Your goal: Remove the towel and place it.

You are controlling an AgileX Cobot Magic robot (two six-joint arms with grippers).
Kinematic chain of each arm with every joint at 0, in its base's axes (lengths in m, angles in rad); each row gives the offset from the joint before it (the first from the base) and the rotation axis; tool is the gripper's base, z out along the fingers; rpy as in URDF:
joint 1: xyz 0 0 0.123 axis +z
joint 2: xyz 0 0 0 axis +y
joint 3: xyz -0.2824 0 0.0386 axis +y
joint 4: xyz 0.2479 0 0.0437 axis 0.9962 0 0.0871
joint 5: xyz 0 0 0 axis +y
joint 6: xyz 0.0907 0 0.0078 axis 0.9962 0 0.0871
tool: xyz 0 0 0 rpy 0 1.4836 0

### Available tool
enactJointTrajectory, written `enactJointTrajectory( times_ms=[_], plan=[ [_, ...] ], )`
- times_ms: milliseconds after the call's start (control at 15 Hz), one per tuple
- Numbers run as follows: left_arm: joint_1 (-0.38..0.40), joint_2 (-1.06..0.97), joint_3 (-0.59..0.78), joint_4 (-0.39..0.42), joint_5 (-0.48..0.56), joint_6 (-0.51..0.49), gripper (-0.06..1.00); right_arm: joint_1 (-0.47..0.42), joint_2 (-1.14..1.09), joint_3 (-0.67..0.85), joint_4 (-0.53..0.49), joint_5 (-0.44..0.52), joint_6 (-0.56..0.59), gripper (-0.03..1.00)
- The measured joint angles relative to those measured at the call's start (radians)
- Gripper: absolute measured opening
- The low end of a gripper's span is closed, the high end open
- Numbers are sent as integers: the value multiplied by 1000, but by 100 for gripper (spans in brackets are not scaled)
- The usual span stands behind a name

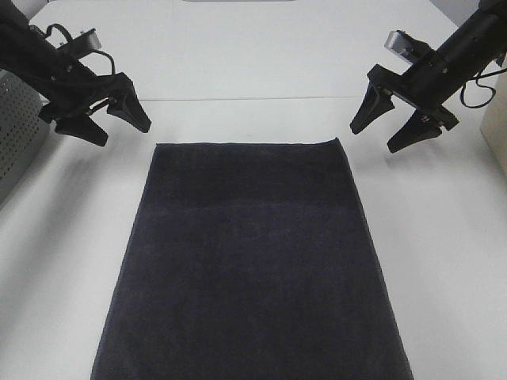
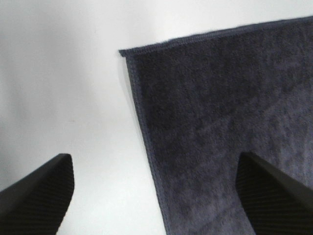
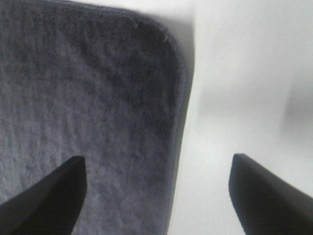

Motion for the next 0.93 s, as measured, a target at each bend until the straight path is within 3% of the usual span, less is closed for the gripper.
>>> enactJointTrajectory(
  times_ms=[200,467,667,933],
  plan=[
    [-7,107,-108,-7,15,1,84,0,94,-127,0,7,1,77],
    [-37,253,-310,-29,116,-35,84,0,247,-304,7,27,27,76],
    [-62,261,-319,-25,117,-36,84,4,251,-312,0,28,46,76],
    [-101,262,-321,-5,116,-84,83,77,247,-319,-123,13,102,76]
  ],
)
